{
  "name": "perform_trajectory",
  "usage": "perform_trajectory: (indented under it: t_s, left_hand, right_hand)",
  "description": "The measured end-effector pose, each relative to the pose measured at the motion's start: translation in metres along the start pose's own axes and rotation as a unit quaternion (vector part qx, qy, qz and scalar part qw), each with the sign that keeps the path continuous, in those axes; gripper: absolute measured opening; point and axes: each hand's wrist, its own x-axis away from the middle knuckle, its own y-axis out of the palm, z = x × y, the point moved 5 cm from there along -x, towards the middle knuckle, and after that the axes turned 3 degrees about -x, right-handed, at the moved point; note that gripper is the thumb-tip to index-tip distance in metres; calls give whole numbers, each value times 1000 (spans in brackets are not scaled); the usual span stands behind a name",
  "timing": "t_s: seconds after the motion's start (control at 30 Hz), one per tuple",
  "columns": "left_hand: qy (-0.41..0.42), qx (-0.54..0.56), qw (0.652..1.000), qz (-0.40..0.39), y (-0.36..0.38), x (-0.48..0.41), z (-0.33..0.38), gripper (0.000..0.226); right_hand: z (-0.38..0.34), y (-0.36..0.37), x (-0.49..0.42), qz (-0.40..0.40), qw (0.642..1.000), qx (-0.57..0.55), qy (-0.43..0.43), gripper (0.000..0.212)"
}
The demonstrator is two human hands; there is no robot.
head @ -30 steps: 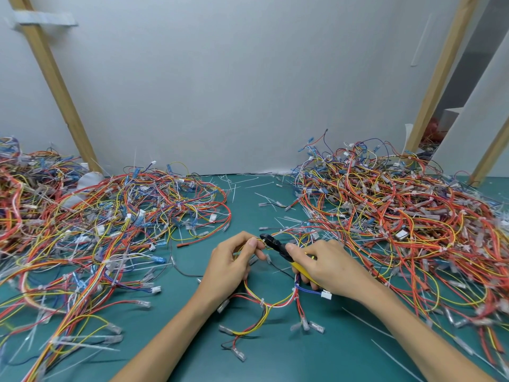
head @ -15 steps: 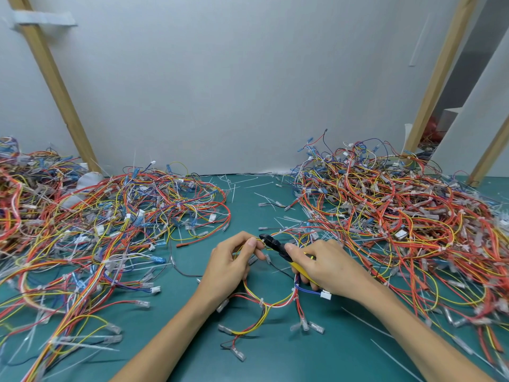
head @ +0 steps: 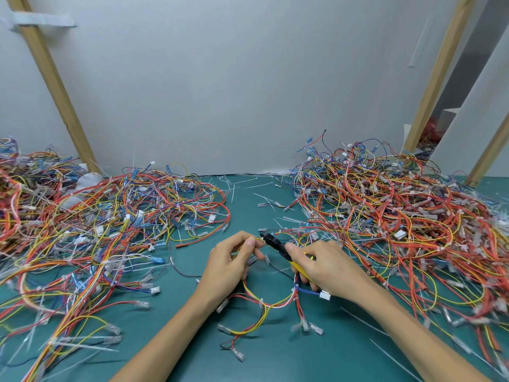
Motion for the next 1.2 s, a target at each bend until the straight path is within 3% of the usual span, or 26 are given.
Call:
perform_trajectory:
  t_s: [0.2, 0.33, 0.47, 0.57, 0.63, 0.8, 0.9, 1.2]
  left_hand:
    - [0, -3, 1000, 11, -1, 0, 2, 24]
    - [21, -57, 998, 30, -4, 0, 4, 23]
    - [34, -105, 993, 53, -10, -1, 2, 23]
    - [38, -99, 992, 70, -12, -2, 2, 23]
    - [38, -103, 991, 77, -12, -3, 1, 23]
    - [46, -121, 986, 101, -16, -1, 9, 23]
    - [50, -134, 983, 118, -17, 1, 15, 23]
    - [39, -46, 976, 210, -30, 2, 14, 22]
  right_hand:
    - [2, 1, -2, 46, 999, -21, -10, 59]
    - [5, -5, -1, 130, 987, -87, -27, 58]
    - [17, -17, -3, 217, 945, -243, -4, 58]
    - [34, -18, -7, 212, 890, -400, 44, 54]
    - [42, -17, -10, 213, 869, -442, 59, 55]
    - [44, -19, -10, 245, 831, -497, 53, 53]
    - [40, -21, -7, 263, 825, -499, 41, 52]
    - [40, -27, -1, 330, 794, -510, -15, 48]
